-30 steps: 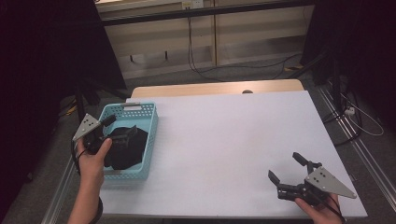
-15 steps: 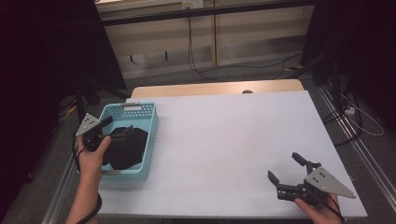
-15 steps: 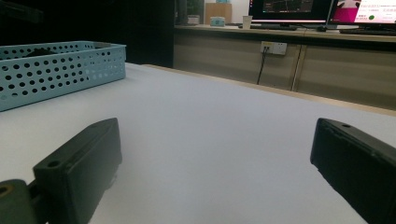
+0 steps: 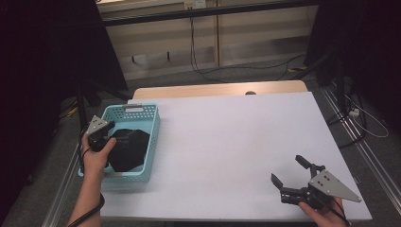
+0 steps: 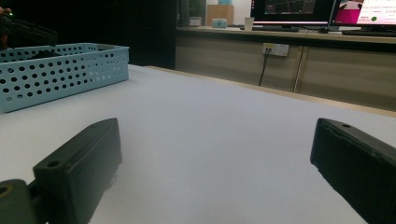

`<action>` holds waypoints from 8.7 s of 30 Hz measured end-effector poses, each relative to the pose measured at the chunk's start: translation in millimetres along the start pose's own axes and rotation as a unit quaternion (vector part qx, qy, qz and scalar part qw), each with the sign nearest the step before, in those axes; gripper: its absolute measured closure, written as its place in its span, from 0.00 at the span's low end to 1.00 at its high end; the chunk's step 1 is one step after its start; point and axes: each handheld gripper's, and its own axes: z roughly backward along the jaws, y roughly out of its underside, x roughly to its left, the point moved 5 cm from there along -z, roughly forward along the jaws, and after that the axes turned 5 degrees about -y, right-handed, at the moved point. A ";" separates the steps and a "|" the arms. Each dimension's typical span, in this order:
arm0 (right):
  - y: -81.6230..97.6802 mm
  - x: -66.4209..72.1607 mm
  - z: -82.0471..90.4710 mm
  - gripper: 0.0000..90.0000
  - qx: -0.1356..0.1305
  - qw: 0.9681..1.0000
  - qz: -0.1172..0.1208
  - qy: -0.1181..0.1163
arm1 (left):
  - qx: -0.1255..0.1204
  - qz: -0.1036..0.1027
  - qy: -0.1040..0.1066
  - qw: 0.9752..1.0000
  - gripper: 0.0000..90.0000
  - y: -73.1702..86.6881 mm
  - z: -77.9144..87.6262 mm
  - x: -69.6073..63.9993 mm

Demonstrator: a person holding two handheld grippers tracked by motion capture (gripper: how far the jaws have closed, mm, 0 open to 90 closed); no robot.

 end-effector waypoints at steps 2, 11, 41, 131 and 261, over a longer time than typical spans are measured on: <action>0.0 0.5 -0.5 0.01 0.000 1.000 0.000 -0.001 | 0.003 -0.002 0.000 1.000 0.02 1.6 -1.9 0.5; 0.6 1.6 -0.5 0.01 0.002 1.000 -0.002 -0.003 | 0.073 -0.017 -0.015 0.997 0.03 20.8 -18.4 3.3; 1.0 4.0 0.6 0.01 0.003 1.000 -0.003 -0.008 | 0.180 0.089 -0.040 0.979 0.00 53.0 -36.4 11.8; -0.2 4.0 -1.6 0.01 0.004 1.000 -0.002 -0.014 | 0.134 0.056 0.033 0.989 0.75 -159.7 22.7 -55.7; 16.0 50.8 -113.6 0.35 0.168 0.977 0.032 -0.127 | 0.044 -0.059 0.198 0.977 0.09 -33.3 -29.5 -224.0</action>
